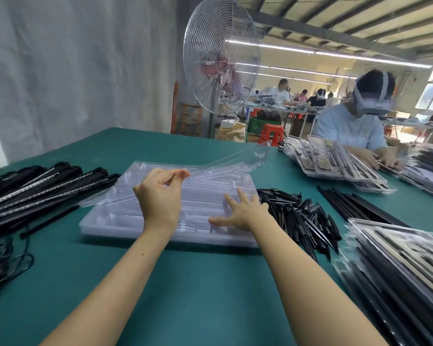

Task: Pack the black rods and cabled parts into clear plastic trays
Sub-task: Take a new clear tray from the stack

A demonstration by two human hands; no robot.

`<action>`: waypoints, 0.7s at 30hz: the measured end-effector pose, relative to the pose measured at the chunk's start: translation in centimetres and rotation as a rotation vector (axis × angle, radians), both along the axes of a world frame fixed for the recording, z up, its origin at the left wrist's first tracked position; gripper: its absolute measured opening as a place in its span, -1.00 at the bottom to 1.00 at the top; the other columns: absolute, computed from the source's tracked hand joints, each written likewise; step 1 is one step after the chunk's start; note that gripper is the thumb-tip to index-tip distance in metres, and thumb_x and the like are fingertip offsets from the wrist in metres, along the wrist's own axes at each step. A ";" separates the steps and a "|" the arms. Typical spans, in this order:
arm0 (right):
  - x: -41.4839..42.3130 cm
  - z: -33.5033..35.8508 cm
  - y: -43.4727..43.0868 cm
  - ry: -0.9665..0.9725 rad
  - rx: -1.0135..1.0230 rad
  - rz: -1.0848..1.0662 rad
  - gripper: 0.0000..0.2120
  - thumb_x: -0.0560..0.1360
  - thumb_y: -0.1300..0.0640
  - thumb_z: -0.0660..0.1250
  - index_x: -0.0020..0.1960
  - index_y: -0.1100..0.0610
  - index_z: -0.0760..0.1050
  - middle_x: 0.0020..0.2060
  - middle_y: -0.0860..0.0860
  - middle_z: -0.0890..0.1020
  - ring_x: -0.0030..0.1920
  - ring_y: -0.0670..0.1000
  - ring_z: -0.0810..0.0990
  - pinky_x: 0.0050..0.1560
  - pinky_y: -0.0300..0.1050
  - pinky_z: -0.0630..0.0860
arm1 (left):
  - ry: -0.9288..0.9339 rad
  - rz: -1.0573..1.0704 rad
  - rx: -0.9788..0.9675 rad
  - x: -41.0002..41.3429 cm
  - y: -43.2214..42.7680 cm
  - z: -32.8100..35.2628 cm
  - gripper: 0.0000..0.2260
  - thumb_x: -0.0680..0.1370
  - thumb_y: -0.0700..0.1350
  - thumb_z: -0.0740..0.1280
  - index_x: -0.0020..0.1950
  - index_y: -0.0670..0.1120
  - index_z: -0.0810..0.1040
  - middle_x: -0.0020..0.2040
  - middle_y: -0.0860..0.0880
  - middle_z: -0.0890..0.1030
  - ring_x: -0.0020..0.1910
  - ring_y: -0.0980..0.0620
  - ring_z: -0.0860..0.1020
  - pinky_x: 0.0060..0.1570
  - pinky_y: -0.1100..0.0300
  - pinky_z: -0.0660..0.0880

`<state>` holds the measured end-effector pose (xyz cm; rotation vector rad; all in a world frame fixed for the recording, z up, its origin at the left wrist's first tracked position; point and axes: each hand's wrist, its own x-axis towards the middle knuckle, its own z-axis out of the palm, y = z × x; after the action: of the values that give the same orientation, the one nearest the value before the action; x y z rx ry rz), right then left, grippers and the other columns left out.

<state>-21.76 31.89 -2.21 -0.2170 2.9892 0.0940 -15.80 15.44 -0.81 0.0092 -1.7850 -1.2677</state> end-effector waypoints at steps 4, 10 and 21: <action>-0.6 0.3 0.0 -0.036 -0.002 0.005 -0.06 0.32 -0.54 0.10 0.53 -0.03 0.04 0.53 0.05 0.06 0.49 0.24 0.04 0.40 0.30 0.10 | 0.031 -0.028 0.440 -0.1 -0.4 2.2 -0.76 0.60 -0.13 0.28 -0.26 -0.09 0.58 -0.43 0.11 0.54 -0.42 0.20 0.44 -0.36 0.44 0.33; -1.0 1.4 -0.2 -0.111 -0.073 -0.029 0.03 0.27 -0.52 0.20 0.52 0.09 0.08 0.49 0.08 0.21 0.46 0.19 0.20 0.43 0.21 0.15 | 0.079 -0.118 0.039 2.1 -2.9 4.9 -0.74 0.61 -0.03 0.22 -0.28 0.09 0.51 -0.42 0.19 0.50 -0.42 0.28 0.44 -0.36 0.43 0.38; -2.2 2.4 -0.4 -0.175 -0.300 -0.115 -0.52 0.64 -0.11 -0.10 0.53 -0.01 0.06 0.53 0.02 0.05 0.51 0.09 0.07 0.49 0.07 0.02 | -0.532 0.018 -1.082 -2.2 1.8 1.1 -0.70 0.58 0.08 0.23 0.30 0.08 0.43 0.25 0.04 0.54 0.23 -0.03 0.49 0.08 0.09 0.41</action>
<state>-23.98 31.53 0.23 -0.0787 2.8196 -0.3676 -17.95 17.27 0.29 -0.2659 -2.7171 -0.1403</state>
